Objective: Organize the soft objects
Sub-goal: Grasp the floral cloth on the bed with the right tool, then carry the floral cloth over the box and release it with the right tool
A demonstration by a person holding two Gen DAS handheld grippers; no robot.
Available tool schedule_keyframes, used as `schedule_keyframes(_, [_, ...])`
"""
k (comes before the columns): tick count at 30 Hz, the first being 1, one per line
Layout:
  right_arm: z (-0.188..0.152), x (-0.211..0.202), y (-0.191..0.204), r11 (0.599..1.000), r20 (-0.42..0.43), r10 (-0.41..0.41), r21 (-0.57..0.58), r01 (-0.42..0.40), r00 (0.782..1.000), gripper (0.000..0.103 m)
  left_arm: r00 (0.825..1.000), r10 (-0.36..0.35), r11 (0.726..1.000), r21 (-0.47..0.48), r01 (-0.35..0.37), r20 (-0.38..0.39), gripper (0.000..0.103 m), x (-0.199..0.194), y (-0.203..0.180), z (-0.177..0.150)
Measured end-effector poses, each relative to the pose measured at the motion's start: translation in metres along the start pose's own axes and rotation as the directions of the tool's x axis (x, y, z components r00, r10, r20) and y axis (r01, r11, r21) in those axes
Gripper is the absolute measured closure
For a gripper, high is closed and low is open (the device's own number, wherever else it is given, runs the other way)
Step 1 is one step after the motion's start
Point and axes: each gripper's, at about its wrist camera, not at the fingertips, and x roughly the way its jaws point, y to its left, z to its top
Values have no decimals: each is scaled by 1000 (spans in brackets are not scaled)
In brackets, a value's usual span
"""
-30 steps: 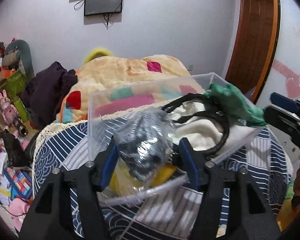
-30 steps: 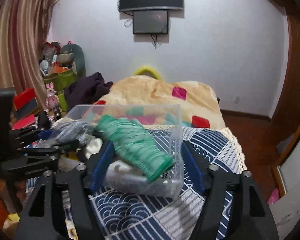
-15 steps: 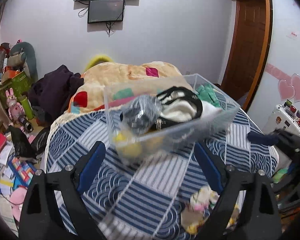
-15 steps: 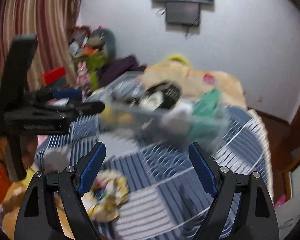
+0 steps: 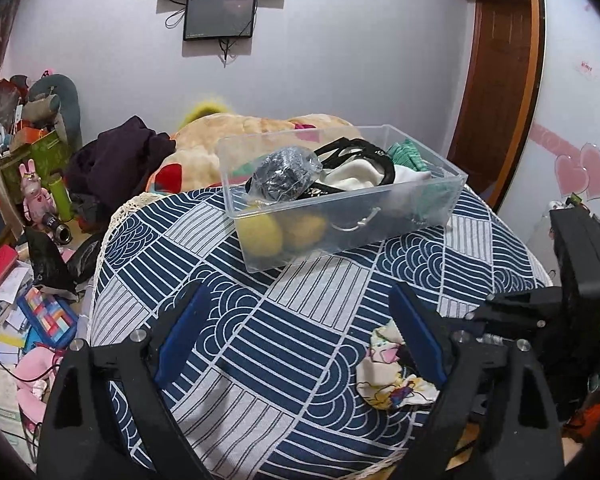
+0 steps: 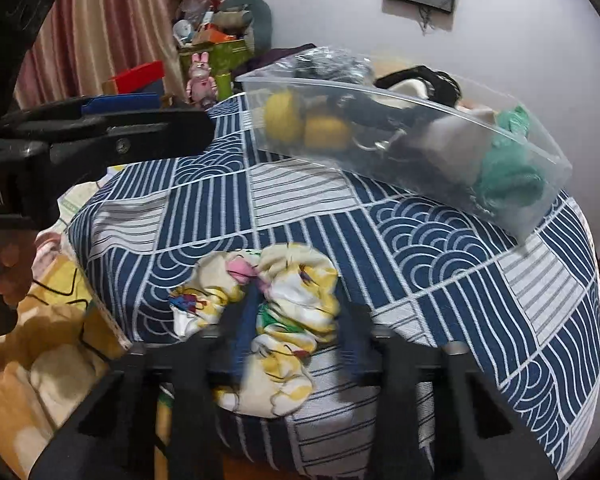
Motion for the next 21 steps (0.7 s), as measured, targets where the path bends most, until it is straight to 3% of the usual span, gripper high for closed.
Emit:
schedule_keyframes(7, [16, -25, -12, 998, 91, -16, 55, 11, 996, 87, 998, -6, 1000, 0, 6, 54, 12, -11, -2, 12])
schedule_keyframes(14, [56, -57, -41, 991, 238, -83, 120, 56, 968, 87, 991, 11, 1000, -14, -9, 137, 12, -19, 1, 31])
schedule_keyframes(21, [97, -48, -60, 981, 278, -125, 176, 78, 952, 87, 985, 13, 999, -48, -4, 173, 12, -18, 9, 43])
